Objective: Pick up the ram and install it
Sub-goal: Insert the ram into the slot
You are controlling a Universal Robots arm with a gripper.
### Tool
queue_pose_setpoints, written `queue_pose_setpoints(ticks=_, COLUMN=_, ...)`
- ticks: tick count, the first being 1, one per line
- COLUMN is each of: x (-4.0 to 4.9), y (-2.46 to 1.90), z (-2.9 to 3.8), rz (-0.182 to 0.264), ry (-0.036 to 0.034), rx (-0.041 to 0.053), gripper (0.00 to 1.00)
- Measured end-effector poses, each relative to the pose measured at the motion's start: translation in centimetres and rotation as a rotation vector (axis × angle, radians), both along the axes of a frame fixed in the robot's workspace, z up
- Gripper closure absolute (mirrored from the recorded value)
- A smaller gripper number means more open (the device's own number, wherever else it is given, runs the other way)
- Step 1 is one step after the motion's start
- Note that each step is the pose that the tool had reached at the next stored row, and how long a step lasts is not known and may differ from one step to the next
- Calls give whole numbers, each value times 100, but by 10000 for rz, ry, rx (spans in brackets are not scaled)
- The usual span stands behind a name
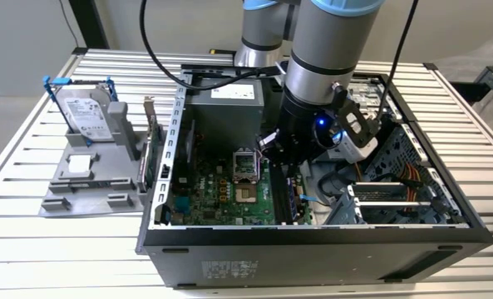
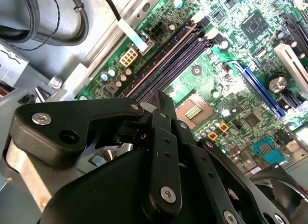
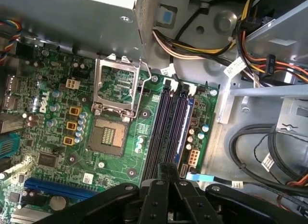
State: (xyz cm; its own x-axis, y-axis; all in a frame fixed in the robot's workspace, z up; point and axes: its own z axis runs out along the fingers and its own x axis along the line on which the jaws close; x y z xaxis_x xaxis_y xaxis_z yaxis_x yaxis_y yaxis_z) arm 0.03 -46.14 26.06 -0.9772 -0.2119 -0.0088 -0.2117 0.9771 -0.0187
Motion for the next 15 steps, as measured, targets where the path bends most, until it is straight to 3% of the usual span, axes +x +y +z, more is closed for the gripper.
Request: queue_pose_setpoints(ticks=15, x=0, y=0, z=0, rz=434, ry=29, rx=1, gripper=100)
